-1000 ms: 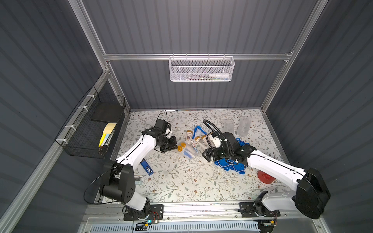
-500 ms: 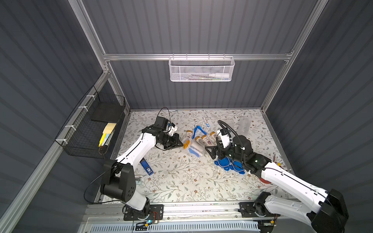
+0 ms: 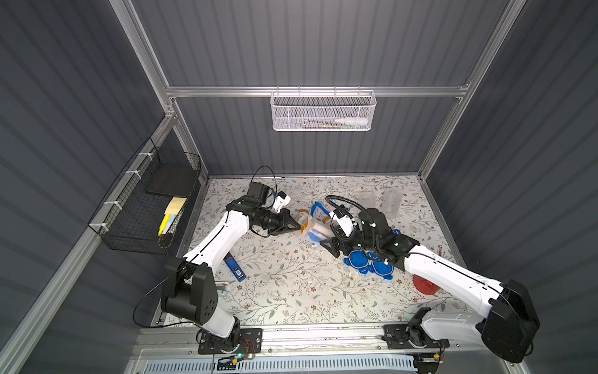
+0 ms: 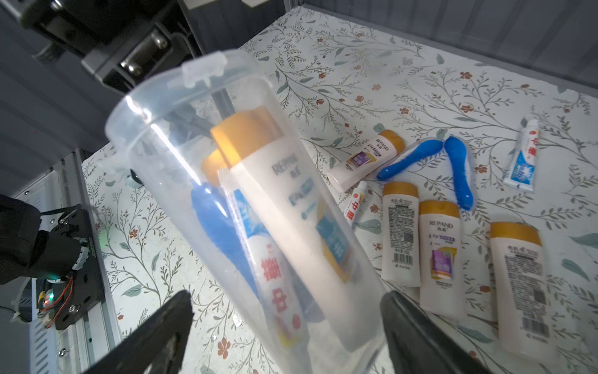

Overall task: Take out toiletry kits
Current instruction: 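Pour the toiletry kits out of the container.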

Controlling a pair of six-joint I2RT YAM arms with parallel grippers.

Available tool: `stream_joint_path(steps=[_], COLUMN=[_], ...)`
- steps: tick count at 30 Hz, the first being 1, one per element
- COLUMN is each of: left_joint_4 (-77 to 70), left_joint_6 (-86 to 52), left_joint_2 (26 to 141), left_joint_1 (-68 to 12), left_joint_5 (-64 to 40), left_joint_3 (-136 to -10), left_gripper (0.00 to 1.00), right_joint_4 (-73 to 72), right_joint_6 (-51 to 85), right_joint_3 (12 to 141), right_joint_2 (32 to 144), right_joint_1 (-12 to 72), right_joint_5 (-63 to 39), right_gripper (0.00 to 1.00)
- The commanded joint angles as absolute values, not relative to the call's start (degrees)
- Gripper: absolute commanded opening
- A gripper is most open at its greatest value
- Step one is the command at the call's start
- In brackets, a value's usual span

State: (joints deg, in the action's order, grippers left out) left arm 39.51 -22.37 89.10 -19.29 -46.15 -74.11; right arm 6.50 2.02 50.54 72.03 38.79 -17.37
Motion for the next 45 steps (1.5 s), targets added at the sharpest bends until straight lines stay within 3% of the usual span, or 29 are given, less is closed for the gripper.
stream_joint_path(steps=[1, 8, 14, 22, 29, 34, 36, 42, 45], left_joint_4=[39.66, 39.64, 40.26, 39.04, 38.15, 40.25, 41.35, 45.28, 45.43], left_joint_6=[-20.13, -19.51, -19.03, -19.22, -19.51, -18.03, -17.61, -16.34, -17.70], left_joint_2=[89.22, 88.92, 89.37, 89.58, 90.31, 91.18, 90.99, 89.18, 86.68], left_joint_1=[-19.13, -19.16, -19.16, -19.10, -19.07, -19.09, -19.08, -19.07, -19.07], left_joint_5=[-53.35, -57.04, -58.24, -61.54, -62.05, -59.47, -57.11, -45.54, -38.35], left_joint_3=[-77.09, -77.52, -77.45, -77.35, -76.27, -76.29, -76.21, -76.25, -76.50], left_gripper=[0.00, 0.00, 0.00, 0.00, 0.00, 0.00, 0.08, 0.56, 0.60], right_joint_4=[7.82, 8.06, 8.23, 5.08, 5.52, 6.15, 6.20, 9.31, 11.47], right_joint_6=[-1.13, -1.85, -4.26, -5.76, -5.88, -5.54, -5.02, -1.63, -0.54], right_joint_3=[52.25, 53.32, 54.49, 53.88, 54.14, 54.05, 54.04, 54.88, 55.34], right_joint_2=[72.37, 74.21, 75.43, 76.64, 77.30, 76.91, 76.86, 76.76, 76.62], right_joint_1=[39.45, 40.37, 43.72, 44.46, 44.53, 44.51, 44.48, 44.42, 44.15], right_joint_5=[-19.95, -19.79, -10.46, -7.95, -9.71, -8.79, -7.99, -4.75, -5.37], right_gripper=[0.99, 0.99, 0.99, 0.98, 0.68, 0.55, 0.51, 0.48, 0.46])
